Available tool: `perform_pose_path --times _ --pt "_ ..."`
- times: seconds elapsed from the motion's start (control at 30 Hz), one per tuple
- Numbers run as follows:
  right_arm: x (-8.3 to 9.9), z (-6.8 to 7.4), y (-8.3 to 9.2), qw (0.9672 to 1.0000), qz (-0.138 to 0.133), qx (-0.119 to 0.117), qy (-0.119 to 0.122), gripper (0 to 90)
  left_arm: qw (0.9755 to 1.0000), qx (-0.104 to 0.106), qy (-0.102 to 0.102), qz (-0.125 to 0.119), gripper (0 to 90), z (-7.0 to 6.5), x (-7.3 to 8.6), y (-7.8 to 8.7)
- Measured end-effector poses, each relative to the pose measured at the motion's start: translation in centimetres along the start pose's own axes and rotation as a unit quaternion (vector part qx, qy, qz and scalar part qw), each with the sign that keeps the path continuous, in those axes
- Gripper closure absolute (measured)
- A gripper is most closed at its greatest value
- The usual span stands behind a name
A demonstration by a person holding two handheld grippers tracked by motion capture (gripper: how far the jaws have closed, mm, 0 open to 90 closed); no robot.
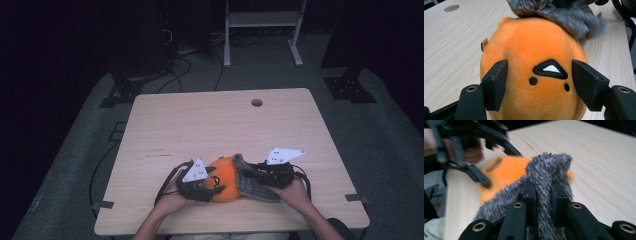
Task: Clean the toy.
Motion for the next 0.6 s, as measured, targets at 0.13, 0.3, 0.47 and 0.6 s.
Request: perform_pose_path --times 0.13,0.3,0.47,0.6 --pt "0.5 -0.9 -0.1 0.9997 0.015 0.012 -0.016 76.6 1.0000 -0.001 0.000 -0.003 31.9 -0.1 0.0 0.1" --pt "0.6 -0.7 0.4 0.9998 0.006 0.009 -0.018 76.6 0.9999 -0.002 -0.015 -0.003 31.6 -0.6 -0.3 -0.1" --pt "-0.1 -0.1 -0.3 0.9999 0.012 0.009 0.005 76.5 0.9999 -0.003 -0.016 -0.003 31.6 -0.6 -0.3 -0.1" --pt "1.1 -1.7 0.5 0.9986 0.023 0.029 -0.039 76.6 0.9998 -0.002 -0.020 -0.005 31.7 -0.8 -0.5 -0.2"
Point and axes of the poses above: each handheld gripper's, and its own axes: y roughly backward along the jaws, x roughly out of its underside, z roughly to its left, the point moved 3 cm from there along -y, roughly forward along the jaws, and after that the axes turned 13 degrees about -x, right-handed, at the moved point
